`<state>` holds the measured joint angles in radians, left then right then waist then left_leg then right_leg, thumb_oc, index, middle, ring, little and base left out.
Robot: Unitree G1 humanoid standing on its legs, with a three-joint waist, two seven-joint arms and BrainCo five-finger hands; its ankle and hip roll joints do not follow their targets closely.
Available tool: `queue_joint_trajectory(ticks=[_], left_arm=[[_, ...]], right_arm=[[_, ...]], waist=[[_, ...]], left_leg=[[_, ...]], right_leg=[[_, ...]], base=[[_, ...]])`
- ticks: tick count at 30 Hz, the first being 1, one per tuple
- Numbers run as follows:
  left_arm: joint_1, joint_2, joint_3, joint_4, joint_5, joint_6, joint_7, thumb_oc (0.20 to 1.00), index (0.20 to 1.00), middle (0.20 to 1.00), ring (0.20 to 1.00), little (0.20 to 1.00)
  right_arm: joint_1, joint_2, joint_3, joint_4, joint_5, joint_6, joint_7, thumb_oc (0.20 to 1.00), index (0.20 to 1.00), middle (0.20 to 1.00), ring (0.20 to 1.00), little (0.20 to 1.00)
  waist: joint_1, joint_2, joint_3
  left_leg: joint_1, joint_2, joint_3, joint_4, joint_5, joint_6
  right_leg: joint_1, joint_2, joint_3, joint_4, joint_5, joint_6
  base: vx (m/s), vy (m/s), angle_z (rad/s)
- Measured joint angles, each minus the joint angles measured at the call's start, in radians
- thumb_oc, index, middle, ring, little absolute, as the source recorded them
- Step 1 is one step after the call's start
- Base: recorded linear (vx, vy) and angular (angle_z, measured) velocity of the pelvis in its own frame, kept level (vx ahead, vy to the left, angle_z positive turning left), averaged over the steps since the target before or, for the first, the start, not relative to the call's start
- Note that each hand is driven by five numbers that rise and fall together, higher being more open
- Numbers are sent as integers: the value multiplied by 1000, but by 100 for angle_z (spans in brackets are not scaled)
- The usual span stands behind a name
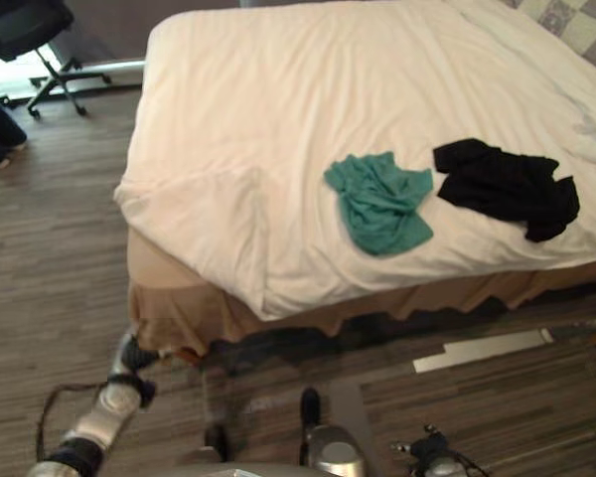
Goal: Tidy up the quilt and then pick up the clothes from the bed and put them into the laundry hamper.
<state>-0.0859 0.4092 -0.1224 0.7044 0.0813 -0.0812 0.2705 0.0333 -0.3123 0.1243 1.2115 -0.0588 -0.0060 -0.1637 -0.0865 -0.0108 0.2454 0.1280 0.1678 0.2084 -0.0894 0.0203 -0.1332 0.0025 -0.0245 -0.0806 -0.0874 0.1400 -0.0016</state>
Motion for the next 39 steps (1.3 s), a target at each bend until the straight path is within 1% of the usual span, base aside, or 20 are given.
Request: queue_joint_trajectory(ticks=[1, 3, 4, 6, 8, 11, 12, 14, 15, 17, 19, 20, 23, 24, 30, 34, 35, 36, 37, 39], left_arm=[[-3, 26, 61, -39, -1, -11, 40, 1000, 1000, 1000, 1000, 1000], [-18, 54, 111, -61, -7, -5, 80, 1000, 1000, 1000, 1000, 1000], [-17, 76, 133, -130, -29, -10, 104, 1000, 1000, 1000, 1000, 1000], [-35, 119, 136, -242, -30, -12, 135, 1000, 1000, 1000, 1000, 1000], [-94, 142, 125, -277, -22, -31, 160, 1000, 1000, 1000, 1000, 1000], [-235, 188, 41, -245, 5, -24, 174, 1000, 1000, 1000, 1000, 1000], [-365, 223, -69, -180, 41, -14, 190, 1000, 1000, 1000, 1000, 1000], [-496, 247, -159, -119, 98, 6, 196, 1000, 1000, 1000, 1000, 1000], [-614, 273, -256, -49, 132, 9, 197, 1000, 1000, 1000, 1000, 1000], [-751, 262, -348, 70, 174, 26, 197, 1000, 1000, 1000, 1000, 1000], [-854, 260, -445, 173, 210, 42, 186, 1000, 1000, 1000, 1000, 1000], [-885, 243, -472, 209, 235, 51, 182, 1000, 1000, 1000, 1000, 1000], [-954, 196, -519, 298, 288, 71, 149, 1000, 1000, 1000, 1000, 1000], [-967, 175, -539, 345, 318, 77, 133, 200, 200, 200, 200, 200], [-921, 143, -555, 430, 454, 87, 70, 200, 200, 200, 200, 200], [-774, 151, -451, 443, 482, 93, 44, 200, 200, 200, 200, 200], [-704, 161, -361, 431, 479, 80, 43, 724, 724, 724, 724, 724], [-589, 181, -253, 419, 464, 74, 42, 1000, 1000, 1000, 1000, 1000], [-523, 189, -158, 409, 456, 56, 42, 1000, 1000, 1000, 1000, 1000], [-356, 217, -76, 451, 391, 69, 33, 1000, 1000, 1000, 1000, 1000]], right_arm=[[35, 16, 2, -13, -2, 0, 0, 1000, 1000, 1000, 1000, 1000], [72, 35, 4, -13, -2, 2, 1, 1000, 1000, 1000, 1000, 1000], [93, 46, 4, -13, -3, 2, 1, 1000, 1000, 1000, 1000, 1000], [116, 49, 4, -12, -4, 2, 1, 1000, 1000, 1000, 1000, 1000], [113, 37, 5, -15, -4, 1, 1, 1000, 1000, 1000, 1000, 1000], [67, 24, 28, -16, -4, -6, -1, 1000, 1000, 1000, 1000, 1000], [40, 15, 51, -15, -4, -13, -1, 1000, 1000, 1000, 1000, 1000], [3, 15, 71, -17, -3, -18, -4, 1000, 1000, 1000, 1000, 1000], [-26, 16, 86, -23, -2, -23, -6, 1000, 1000, 1000, 1000, 1000], [-53, 15, 103, -29, 0, -27, -10, 1000, 1000, 1000, 1000, 1000], [-79, 13, 119, -29, 1, -34, -11, 1000, 1000, 1000, 1000, 1000], [-83, 12, 122, -29, 4, -35, -15, 1000, 1000, 1000, 1000, 1000], [-96, 7, 131, -25, 22, -35, -20, 1000, 1000, 1000, 1000, 1000], [-96, 3, 131, -24, 23, -36, -31, 1000, 1000, 1000, 1000, 1000], [-100, -15, 124, -17, 40, -42, -35, 1000, 1000, 1000, 1000, 1000], [-101, -47, 100, -20, 41, -40, -43, 1000, 1000, 1000, 1000, 1000], [-110, -60, 97, -35, 40, -30, -42, 1000, 1000, 1000, 1000, 1000], [-102, -94, 78, -128, 38, -5, -36, 1000, 1000, 1000, 1000, 1000], [-61, -123, 77, -240, 37, 5, -35, 1000, 1000, 1000, 1000, 1000], [-43, -195, 74, -385, 17, -24, -41, 1000, 1000, 1000, 1000, 1000]], waist=[[-13, -2, 0], [-23, -4, -1], [-20, -6, -1], [-23, -9, -1], [-37, -11, -1], [-52, -14, 2], [-49, -16, 6], [-67, -29, 17], [-80, -34, 42], [-108, -44, 76], [-132, -41, 102], [-153, -34, 119], [-163, -20, 160], [-162, -11, 169], [-157, -3, 175], [-153, 8, 147], [-155, 11, 135], [-153, 19, 112], [-159, 19, 108], [-147, 33, 38]], left_leg=[[-3, -8, 0, 0, 0, 1], [-3, -18, 1, 0, 1, 6], [-12, -23, 4, 0, 5, 12], [-25, -31, 11, 0, 11, 14], [-21, -37, 29, 0, 11, 12], [-74, -52, 45, 0, 24, 22], [-112, -57, 52, 0, 31, 25], [-144, -61, 66, 0, 36, 23], [-161, -63, 66, 0, 45, 24], [-170, -64, 84, 0, 47, 22], [-189, -64, 90, 0, 48, 22], [-194, -63, 93, 0, 47, 21], [-194, -55, 100, 0, 48, 19], [-192, -51, 105, 0, 48, 19], [-123, -49, 111, 0, 26, 14], [-69, -49, 115, 0, 4, 10], [-63, -47, 116, 0, 0, 5], [-59, -42, 114, 0, -1, 5], [-39, -38, 121, 0, -9, 1], [-36, -25, 126, 0, -10, -3]], right_leg=[[-3, -8, 2, 0, 3, 8], [-7, -20, 4, 0, 6, 15], [-20, -23, 8, 0, 11, 21], [-37, -30, 14, 0, 21, 35], [-43, -34, 30, 0, 25, 41], [-104, -44, 46, 1, 42, 63], [-146, -50, 57, 2, 50, 74], [-187, -55, 65, 2, 61, 89], [-204, -57, 64, 5, 65, 96], [-222, -57, 69, 6, 67, 99], [-247, -57, 73, 6, 72, 104], [-255, -56, 70, 6, 86, 100], [-259, -48, 66, 6, 89, 95], [-258, -44, 64, 6, 97, 86], [-191, -41, 64, 6, 90, 75], [-138, -39, 66, 6, 62, 56], [-134, -37, 66, 6, 60, 54], [-123, -32, 62, 6, 56, 49], [-115, -27, 70, 6, 53, 45], [-112, -14, 68, 6, 48, 38]], base=[[0, 0, 0], [-4, 18, -2], [-5, 42, -5], [-40, 65, -11], [-118, 65, -18], [-135, 43, -13], [-99, 26, -25], [-94, 18, -21], [-73, 8, -13], [-53, 3, -20], [-33, -3, -22], [-27, 5, -10], [-3, 30, -8], [13, 21, -11], [48, 22, -2], [80, 35, -6], [66, 48, 1], [103, 69, -10], [68, 49, -13], [62, 35, -7]])
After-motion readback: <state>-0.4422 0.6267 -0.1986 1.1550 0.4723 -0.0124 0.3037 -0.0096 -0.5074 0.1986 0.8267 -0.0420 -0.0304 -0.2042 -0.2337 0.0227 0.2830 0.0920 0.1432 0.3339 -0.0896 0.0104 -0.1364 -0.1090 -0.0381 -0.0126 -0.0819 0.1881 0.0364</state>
